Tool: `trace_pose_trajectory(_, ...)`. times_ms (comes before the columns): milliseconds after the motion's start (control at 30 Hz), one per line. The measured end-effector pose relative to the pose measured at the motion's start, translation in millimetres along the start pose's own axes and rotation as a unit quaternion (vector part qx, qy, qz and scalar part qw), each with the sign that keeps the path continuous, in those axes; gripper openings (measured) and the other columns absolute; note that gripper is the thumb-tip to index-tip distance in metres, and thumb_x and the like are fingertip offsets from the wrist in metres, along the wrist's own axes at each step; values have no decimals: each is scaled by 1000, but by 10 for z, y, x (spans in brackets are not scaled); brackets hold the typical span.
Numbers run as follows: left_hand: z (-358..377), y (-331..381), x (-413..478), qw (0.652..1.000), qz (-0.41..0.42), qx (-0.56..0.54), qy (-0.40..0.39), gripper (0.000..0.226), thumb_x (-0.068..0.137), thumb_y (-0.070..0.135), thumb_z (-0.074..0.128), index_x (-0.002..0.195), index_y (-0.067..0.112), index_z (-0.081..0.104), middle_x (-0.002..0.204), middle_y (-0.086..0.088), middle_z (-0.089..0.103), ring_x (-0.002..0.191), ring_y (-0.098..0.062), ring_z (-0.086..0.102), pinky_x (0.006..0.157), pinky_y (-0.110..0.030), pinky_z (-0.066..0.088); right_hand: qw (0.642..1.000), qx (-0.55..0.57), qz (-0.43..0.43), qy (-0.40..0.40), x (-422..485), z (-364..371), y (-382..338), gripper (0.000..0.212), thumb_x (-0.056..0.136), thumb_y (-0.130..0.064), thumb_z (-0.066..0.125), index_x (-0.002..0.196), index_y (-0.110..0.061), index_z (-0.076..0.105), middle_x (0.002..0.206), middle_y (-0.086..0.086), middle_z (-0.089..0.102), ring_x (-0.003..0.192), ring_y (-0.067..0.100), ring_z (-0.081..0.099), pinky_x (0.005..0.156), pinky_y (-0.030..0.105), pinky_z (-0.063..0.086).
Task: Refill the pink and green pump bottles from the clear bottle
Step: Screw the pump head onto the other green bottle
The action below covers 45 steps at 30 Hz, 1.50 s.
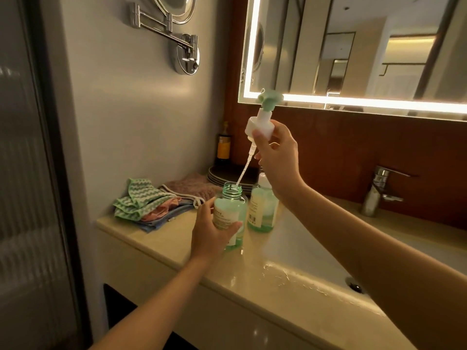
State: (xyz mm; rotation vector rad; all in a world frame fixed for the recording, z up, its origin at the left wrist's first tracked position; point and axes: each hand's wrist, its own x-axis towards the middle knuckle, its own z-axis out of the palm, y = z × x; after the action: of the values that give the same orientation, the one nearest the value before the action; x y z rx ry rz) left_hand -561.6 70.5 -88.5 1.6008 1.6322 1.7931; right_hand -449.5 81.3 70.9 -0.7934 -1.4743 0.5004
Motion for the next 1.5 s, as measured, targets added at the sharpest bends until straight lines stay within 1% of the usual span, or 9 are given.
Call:
trace_pose_trajectory(267,-2,-4,-11,1000,-3,-8,-7,77,67,33,80,131,21,39,124,4,49,107,-8,48,88,-28,49,997,-8,44,-65,-329,151,359,37,88,-27,60,122,-16,52,102,-4,58,76,5,51,66,15,44)
trace_pose_trajectory(467,-8,-20,-9,999,-17,-26,-21,77,67,34,80,131,21,39,126,3,49,113,-11,49,92,-35,50,990,-41,81,-104,-422,222,585,42,86,-30,63,125,-15,55,115,0,61,104,14,56,91,32,48)
trace_pose_trajectory(700,-40,9,-19,998,-12,-46,-45,76,72,30,76,135,20,35,127,3,52,108,-5,48,83,-18,45,988,-59,82,-117,-541,206,717,39,85,-25,64,122,-16,53,108,-6,56,93,5,50,68,9,40)
trace_pose_trajectory(933,-56,36,-32,996,-15,-58,-60,75,73,32,74,135,23,34,129,2,53,107,-4,48,83,-18,46,954,-241,11,-180,-420,238,688,60,87,-39,58,139,-22,34,126,4,44,114,18,41,98,34,40)
trace_pose_trajectory(1067,-51,34,-36,997,-8,-47,-53,74,72,30,76,134,22,35,127,3,54,111,-9,52,84,-19,46,974,-134,9,-184,-519,202,669,40,97,-31,41,135,-16,44,128,3,52,111,14,49,91,28,44)
trace_pose_trajectory(1200,-60,49,-31,998,-6,-39,-55,76,73,33,75,135,21,34,129,2,53,110,-6,49,85,-18,44,977,-192,-27,-87,-462,146,677,29,92,-29,53,113,-10,60,111,4,63,92,7,51,73,11,39)
trace_pose_trajectory(1267,-60,50,-30,998,-11,-39,-57,75,73,33,75,135,22,34,130,2,52,112,-9,50,85,-19,44,978,-182,4,-102,-389,175,631,24,89,-32,58,102,-13,52,101,3,58,87,11,52,67,13,40)
trace_pose_trajectory(1367,-59,54,-33,997,-17,-39,-59,75,73,32,75,135,23,34,130,3,52,112,-8,50,86,-20,44,969,-66,129,-199,-350,279,530,29,95,-25,48,119,-13,39,109,4,49,98,16,50,76,24,42)
trace_pose_trajectory(1500,-67,52,-38,997,-22,-52,-57,73,74,30,75,134,23,34,128,5,52,112,-8,50,84,-16,43,969,-87,100,-210,-430,318,569,31,98,-33,39,119,-12,46,105,1,53,98,16,52,78,26,43)
